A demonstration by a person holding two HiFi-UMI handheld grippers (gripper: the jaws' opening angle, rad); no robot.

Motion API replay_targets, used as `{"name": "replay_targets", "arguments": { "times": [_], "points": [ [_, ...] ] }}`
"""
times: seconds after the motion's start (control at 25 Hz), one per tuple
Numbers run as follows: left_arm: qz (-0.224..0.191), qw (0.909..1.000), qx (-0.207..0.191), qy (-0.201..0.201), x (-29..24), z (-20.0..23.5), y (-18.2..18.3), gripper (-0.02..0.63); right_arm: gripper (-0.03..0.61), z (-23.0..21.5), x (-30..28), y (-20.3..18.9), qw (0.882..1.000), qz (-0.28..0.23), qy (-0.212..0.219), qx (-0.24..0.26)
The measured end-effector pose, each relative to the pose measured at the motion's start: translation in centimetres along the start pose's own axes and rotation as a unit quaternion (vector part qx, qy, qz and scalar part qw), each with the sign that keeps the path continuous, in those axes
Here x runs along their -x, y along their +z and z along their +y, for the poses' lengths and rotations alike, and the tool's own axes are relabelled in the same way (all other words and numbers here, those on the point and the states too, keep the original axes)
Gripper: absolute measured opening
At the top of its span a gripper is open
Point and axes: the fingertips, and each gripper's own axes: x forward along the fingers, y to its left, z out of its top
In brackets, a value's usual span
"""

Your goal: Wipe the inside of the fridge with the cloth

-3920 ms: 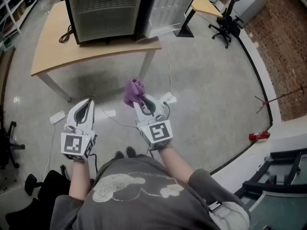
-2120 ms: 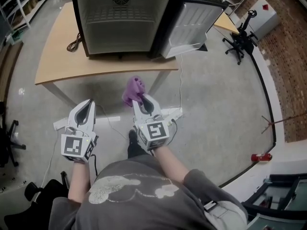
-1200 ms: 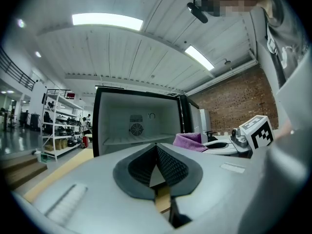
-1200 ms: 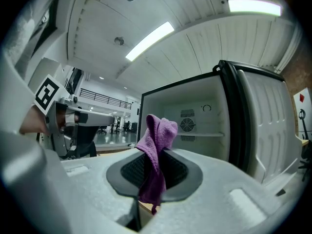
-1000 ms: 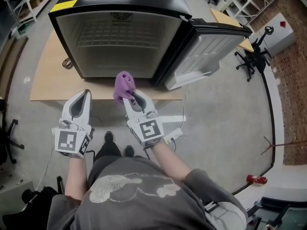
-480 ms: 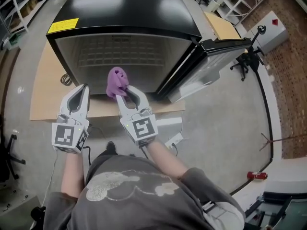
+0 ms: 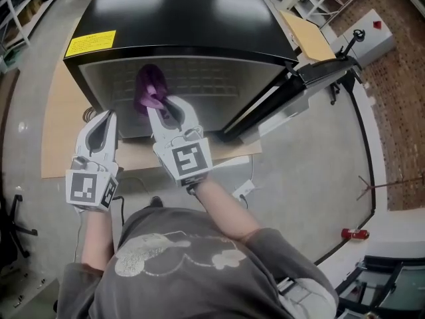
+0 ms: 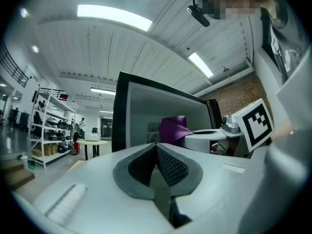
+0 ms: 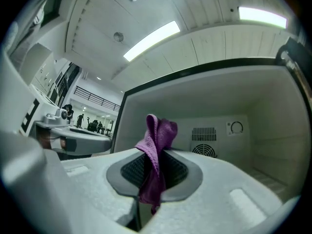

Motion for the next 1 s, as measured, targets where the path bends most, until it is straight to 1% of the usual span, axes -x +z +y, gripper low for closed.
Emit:
{"name": "replay_targets", "arguments": {
  "times": [0.16,0.28,0.4,0.68,0.8,1.0],
  "points": [
    [-0.005,0.9999,0.001,-0.011,0.3,1.1,0.2,0.017,0.04,0.0,-3.1,1.2,1.0,-0.007,-0.006,0.002],
    [-0.011,0.9997,0.001,-0.022,0.6,1.6,0.3,0.018,0.04,0.0,-5.6,1.2,1.0,0.008,-0.009,0.008],
    [-0.008,0.9995,0.005,-0.029,0.7,2.2,-0.2,0.017,0.04,0.2,-8.0,0.5,0.999,0.024,-0.003,0.021],
    [-0.007,0.9996,0.014,-0.025,0.6,3.1,-0.7,0.017,0.04,1.1,-12.1,-0.8,0.996,0.062,0.032,0.056],
    [-0.003,0.9997,0.014,-0.017,0.5,3.3,-0.7,0.018,0.04,1.3,-12.8,-0.8,0.996,0.064,0.048,0.049],
    [0.005,0.9999,0.015,0.003,0.2,3.3,-0.9,0.018,0.04,3.4,-11.1,-0.3,0.993,0.043,0.106,0.021]
  ]
}}
